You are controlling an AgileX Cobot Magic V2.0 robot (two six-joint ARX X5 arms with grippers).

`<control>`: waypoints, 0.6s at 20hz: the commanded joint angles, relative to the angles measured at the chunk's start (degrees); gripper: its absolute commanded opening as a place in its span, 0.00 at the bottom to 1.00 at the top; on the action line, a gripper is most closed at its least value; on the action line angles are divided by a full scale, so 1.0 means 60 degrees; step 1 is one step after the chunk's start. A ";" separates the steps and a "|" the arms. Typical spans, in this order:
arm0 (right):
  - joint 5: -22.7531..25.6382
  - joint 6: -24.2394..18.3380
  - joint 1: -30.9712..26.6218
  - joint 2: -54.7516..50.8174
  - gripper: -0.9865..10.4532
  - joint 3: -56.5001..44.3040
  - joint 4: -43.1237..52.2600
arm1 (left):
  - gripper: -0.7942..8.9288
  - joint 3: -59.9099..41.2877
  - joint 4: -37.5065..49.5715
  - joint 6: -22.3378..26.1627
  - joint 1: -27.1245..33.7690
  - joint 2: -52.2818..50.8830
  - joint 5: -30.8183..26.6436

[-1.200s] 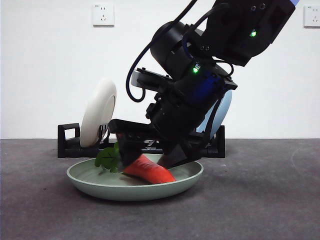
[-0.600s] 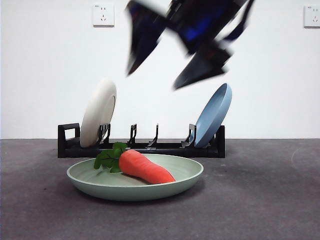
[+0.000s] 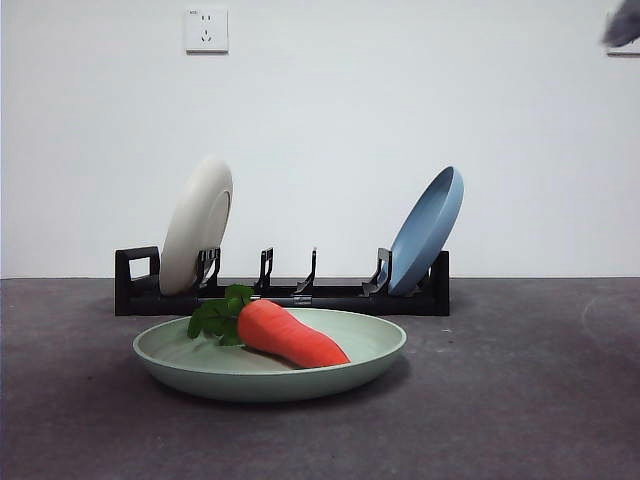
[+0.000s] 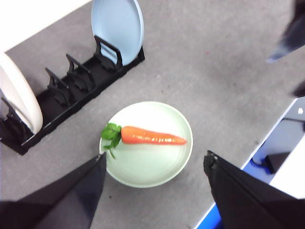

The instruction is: Take the green plate from the plate rack,put the plate on the table,take the carrot from the table,put the carrot in the plate

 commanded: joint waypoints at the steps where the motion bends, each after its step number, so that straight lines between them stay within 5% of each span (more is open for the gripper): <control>1: -0.0025 -0.0004 0.0022 -0.0138 0.45 -0.0025 -0.0127 | 0.36 -0.0051 -0.0022 -0.0098 -0.0033 -0.0015 0.0229; 3: -0.0025 -0.0004 0.0022 -0.0208 0.27 -0.0025 -0.0153 | 0.10 -0.0051 -0.0007 -0.0098 -0.0033 -0.0011 0.0452; 5: -0.0025 -0.0018 0.0022 -0.0219 0.05 -0.0025 -0.0153 | 0.08 -0.0051 -0.0015 -0.0095 -0.0033 -0.0015 0.0448; 12: -0.0018 0.0029 0.0022 -0.0211 0.09 -0.0025 -0.0113 | 0.08 -0.0051 -0.0018 -0.0095 -0.0033 -0.0011 0.0423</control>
